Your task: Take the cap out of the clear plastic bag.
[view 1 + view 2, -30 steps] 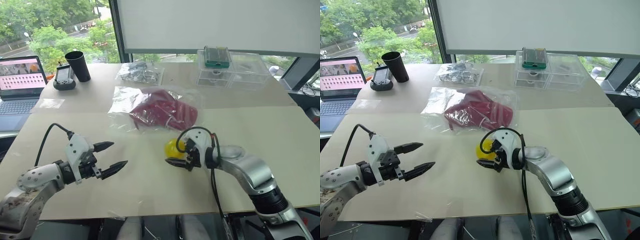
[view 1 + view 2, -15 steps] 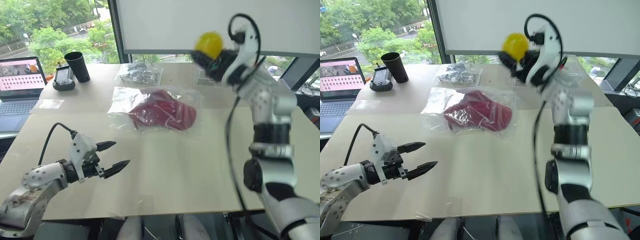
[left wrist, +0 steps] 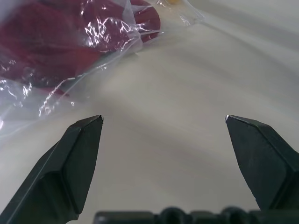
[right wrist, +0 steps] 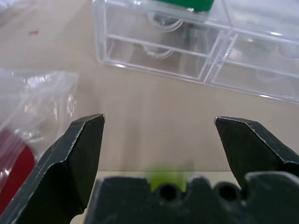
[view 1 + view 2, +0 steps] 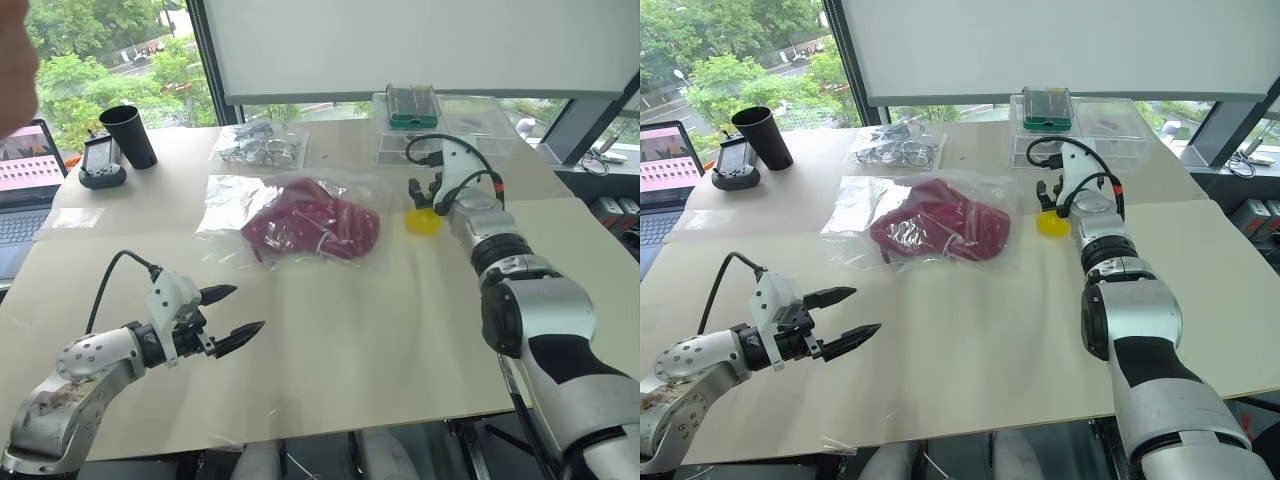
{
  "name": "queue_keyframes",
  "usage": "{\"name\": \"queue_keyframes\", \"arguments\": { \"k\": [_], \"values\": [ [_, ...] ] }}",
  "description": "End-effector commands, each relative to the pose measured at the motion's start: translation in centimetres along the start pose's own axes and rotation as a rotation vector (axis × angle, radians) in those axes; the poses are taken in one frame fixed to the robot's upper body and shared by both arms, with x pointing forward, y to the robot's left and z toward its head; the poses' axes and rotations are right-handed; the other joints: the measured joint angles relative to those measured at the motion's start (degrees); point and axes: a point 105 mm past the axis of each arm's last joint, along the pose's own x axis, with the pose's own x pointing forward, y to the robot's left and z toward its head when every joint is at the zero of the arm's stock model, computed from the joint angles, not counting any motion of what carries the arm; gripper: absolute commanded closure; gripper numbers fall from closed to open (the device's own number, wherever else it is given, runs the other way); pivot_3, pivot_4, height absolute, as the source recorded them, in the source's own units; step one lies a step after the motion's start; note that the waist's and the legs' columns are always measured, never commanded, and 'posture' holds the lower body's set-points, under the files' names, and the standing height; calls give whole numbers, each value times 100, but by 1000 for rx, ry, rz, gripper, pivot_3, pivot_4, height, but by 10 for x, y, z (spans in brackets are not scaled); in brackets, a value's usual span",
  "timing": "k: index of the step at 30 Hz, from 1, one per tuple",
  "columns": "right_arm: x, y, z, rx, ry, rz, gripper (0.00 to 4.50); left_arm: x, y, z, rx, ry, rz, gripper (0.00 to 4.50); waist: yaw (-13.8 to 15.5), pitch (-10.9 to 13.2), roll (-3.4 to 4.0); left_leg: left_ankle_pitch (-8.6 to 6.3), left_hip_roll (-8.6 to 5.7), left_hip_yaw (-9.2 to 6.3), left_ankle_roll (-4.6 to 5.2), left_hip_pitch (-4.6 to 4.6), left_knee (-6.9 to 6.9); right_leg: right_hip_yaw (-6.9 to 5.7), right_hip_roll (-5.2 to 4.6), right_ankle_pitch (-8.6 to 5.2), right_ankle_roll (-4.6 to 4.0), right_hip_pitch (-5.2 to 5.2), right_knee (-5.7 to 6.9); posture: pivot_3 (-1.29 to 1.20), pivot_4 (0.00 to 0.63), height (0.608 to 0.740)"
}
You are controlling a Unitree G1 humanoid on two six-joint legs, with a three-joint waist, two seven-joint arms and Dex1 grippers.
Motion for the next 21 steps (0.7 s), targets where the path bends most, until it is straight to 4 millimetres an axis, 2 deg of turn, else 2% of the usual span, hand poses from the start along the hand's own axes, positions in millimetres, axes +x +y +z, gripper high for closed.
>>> {"name": "queue_keyframes", "arguments": {
  "k": [1,9,12,16,21],
  "values": [
    [-1,-10,30,67,-100,-26,16,-2,-2,10,41,-29,8,0,1,0,0,0,1,0,0,9,1,0,1,0,-1,9,0,0,150,740],
    [-1,-5,33,-32,-106,-7,16,-3,0,9,47,-25,13,0,-4,0,0,0,7,2,0,20,6,5,10,1,-2,20,-1,0,150,740],
    [-3,-3,49,-75,-153,39,16,-4,3,10,49,-28,25,0,-5,0,1,0,8,2,0,20,5,6,10,1,-2,19,-1,0,150,740],
    [-12,-5,82,-128,-255,136,16,-6,4,10,46,-32,41,0,2,2,4,0,8,3,0,19,6,7,10,2,-2,18,-1,0,150,740],
    [-32,7,104,-111,-343,317,16,-6,5,9,40,-32,50,0,-2,3,4,0,11,3,0,18,5,6,11,1,-1,16,-1,0,150,740]
  ]
}}
